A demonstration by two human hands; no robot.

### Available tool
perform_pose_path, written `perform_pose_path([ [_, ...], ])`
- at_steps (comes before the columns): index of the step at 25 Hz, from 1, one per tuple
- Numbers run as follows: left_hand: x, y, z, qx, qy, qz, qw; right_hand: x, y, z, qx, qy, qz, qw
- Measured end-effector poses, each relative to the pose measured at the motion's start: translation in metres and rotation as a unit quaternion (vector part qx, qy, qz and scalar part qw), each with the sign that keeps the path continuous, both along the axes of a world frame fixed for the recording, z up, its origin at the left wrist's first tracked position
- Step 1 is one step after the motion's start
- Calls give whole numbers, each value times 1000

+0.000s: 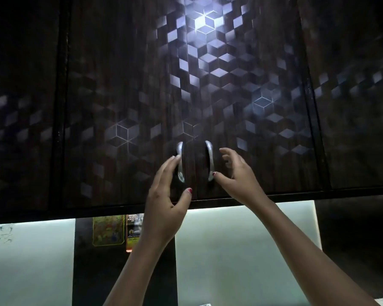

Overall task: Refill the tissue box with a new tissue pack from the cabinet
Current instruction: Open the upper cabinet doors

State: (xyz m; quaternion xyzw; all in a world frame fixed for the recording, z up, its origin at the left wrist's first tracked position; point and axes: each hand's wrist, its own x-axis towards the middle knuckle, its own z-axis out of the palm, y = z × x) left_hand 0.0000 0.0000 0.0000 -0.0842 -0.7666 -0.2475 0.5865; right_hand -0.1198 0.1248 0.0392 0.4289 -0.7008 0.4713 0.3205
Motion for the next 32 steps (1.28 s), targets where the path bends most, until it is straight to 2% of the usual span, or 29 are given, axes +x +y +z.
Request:
perform_pose_path([
  [2,-13,-6,-3,-10,-21,11,1000,-14,-19,1,1,-37,21,999],
  [7,-38,-26,-11,-15,-76,39,996,-39,-53,8,-92,-113,108,983],
  [11,-35,-14,-7,-11,-81,40,996,-37,-52,14,-55,-114,68,990],
  [14,-25,-1,-8,-11,-65,14,998,-14,-43,7,-114,-108,85,984],
  [18,-10,34,-7,-7,-48,-68,996,32,24,-2,-263,-66,81,959],
  [20,-10,62,-7,-7,-47,-124,991,49,70,-8,-298,-46,48,952],
  [26,-43,173,-17,-35,-91,-259,961,67,218,-22,-321,-50,-33,945],
  [30,-72,238,-16,-62,-110,-298,946,43,293,-29,-330,-42,-106,937],
  [32,-93,261,-15,-77,-119,-304,942,28,321,-31,-332,-52,-109,936],
])
